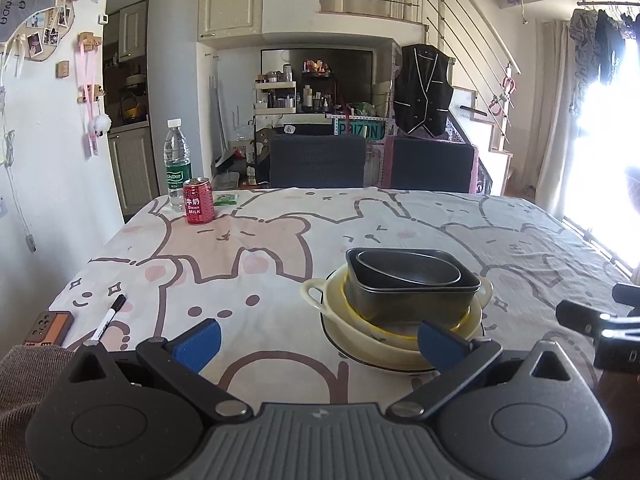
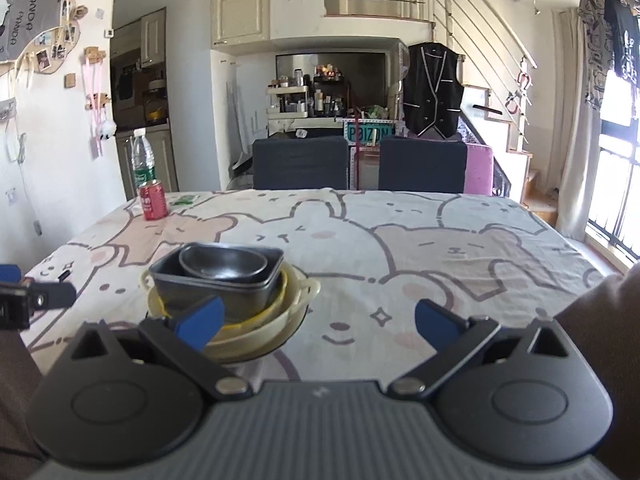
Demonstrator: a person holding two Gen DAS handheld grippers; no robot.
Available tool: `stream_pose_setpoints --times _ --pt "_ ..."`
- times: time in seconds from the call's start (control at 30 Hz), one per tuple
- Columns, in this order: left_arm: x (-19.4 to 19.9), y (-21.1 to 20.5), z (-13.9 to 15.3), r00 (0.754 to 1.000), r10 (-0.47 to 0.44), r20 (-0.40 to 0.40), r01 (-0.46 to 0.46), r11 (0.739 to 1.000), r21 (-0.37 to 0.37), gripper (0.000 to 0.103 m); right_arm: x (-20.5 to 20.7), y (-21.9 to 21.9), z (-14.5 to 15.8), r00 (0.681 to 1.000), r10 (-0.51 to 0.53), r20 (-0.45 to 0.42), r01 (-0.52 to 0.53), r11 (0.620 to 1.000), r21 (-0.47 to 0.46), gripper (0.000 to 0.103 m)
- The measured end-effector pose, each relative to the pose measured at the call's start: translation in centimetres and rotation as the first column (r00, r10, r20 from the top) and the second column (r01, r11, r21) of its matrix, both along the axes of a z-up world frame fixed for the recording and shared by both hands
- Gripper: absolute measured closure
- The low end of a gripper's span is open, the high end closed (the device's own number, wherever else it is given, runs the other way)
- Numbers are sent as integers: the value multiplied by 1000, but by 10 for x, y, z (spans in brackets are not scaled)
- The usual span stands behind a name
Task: Organize plates and bowls
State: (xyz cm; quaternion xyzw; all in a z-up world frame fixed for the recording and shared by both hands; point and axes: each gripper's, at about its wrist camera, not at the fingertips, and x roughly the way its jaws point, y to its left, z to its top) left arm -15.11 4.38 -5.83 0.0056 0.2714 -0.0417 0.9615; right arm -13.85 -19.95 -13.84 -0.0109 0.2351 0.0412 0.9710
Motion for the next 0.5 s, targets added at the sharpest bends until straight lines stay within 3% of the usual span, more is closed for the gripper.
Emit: stream_pose_setpoints --times 0.5 --pt "-3 -1 -1 1000 -12 3 12 1000 12 0 -4 -4 -1 1000 -9 21 9 1000 17 0"
